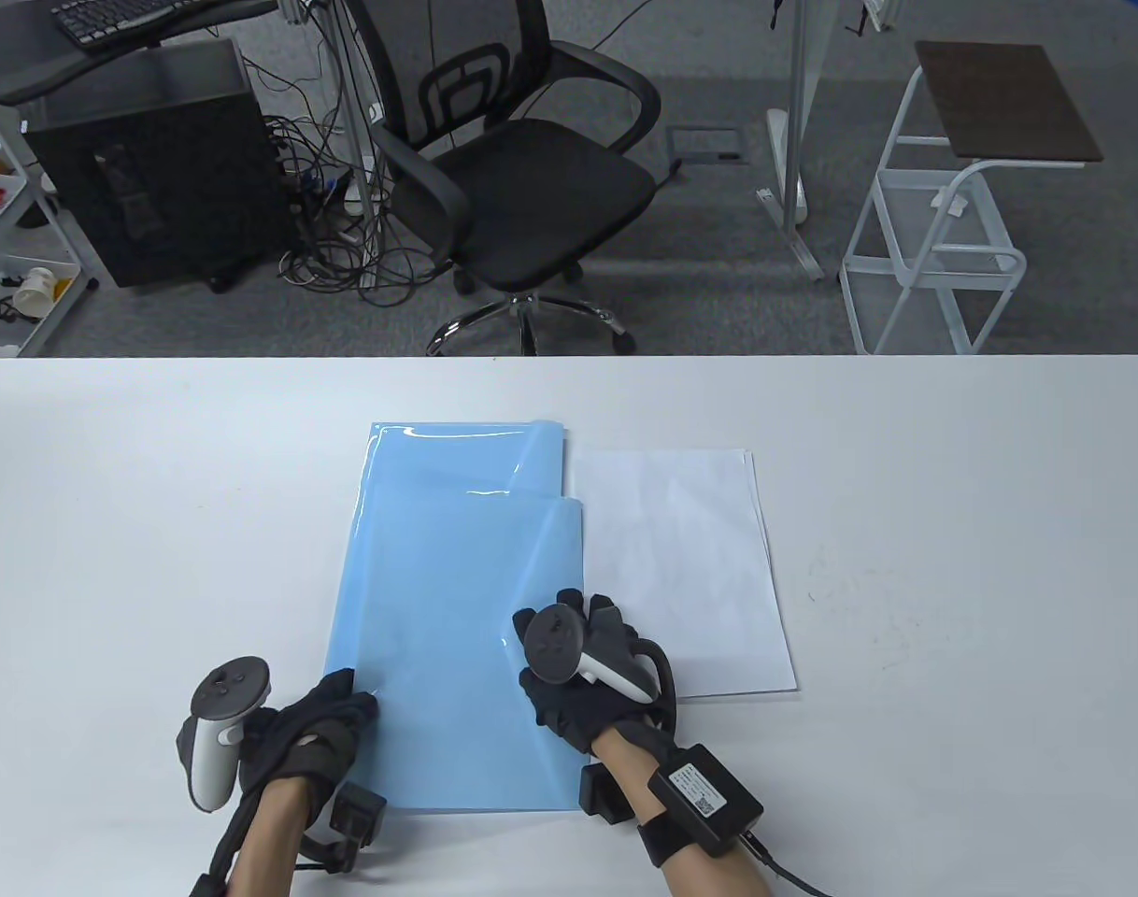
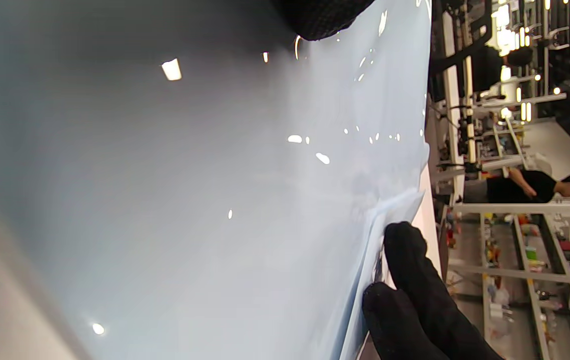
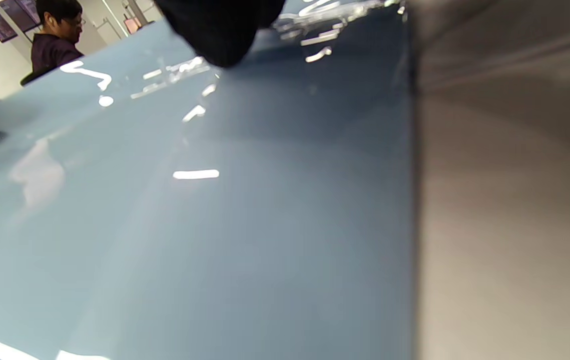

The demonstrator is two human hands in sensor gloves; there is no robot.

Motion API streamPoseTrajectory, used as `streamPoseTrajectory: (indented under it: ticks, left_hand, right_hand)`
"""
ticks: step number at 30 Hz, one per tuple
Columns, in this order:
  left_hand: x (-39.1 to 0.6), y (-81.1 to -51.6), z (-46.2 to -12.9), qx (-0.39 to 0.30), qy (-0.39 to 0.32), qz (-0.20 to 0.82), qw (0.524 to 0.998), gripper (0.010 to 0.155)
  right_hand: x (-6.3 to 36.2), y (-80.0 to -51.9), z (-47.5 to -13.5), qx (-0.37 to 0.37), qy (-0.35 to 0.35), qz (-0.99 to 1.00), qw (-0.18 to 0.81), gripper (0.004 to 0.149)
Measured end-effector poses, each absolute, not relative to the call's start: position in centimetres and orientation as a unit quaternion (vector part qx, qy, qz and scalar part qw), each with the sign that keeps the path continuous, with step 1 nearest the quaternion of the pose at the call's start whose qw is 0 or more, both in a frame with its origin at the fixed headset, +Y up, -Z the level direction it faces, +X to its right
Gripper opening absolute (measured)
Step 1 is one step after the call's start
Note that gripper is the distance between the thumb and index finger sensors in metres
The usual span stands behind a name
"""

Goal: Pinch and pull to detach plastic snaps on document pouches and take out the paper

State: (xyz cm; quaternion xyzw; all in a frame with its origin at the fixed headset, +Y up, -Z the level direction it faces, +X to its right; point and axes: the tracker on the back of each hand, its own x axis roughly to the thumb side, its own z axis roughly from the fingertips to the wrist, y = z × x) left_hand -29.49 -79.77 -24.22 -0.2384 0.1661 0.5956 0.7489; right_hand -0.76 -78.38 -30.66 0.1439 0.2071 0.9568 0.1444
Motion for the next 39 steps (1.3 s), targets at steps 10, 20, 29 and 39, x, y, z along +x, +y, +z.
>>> streamPoseTrajectory:
  ticks: [10, 20, 29, 39]
  left_hand:
    - [-29.4, -79.8, -24.4, -0.243, 0.165, 0.587, 0.754, 0.050]
    - [-29.3, -79.7, -24.5, -0.243, 0.166, 0.590, 0.751, 0.049]
    - [-29.5, -79.2, -24.5, -0.235, 0.154, 0.605, 0.745, 0.049]
    - [-29.9, -78.7, -24.2, -0.223, 0.142, 0.629, 0.731, 0.049]
  right_hand:
    - [-1.8, -78.4, -31.9, 0.142, 0.189, 0.962, 0.133, 0.054]
    - [-3.4, -78.1, -31.9, 0.173, 0.157, 0.971, 0.055, 0.051]
    - [-2.3, -77.4, -31.3, 0.163, 0.205, 0.960, 0.095, 0.067]
    - [1.8, -71.6, -29.5, 0.147, 0.082, 0.971, 0.168, 0.077]
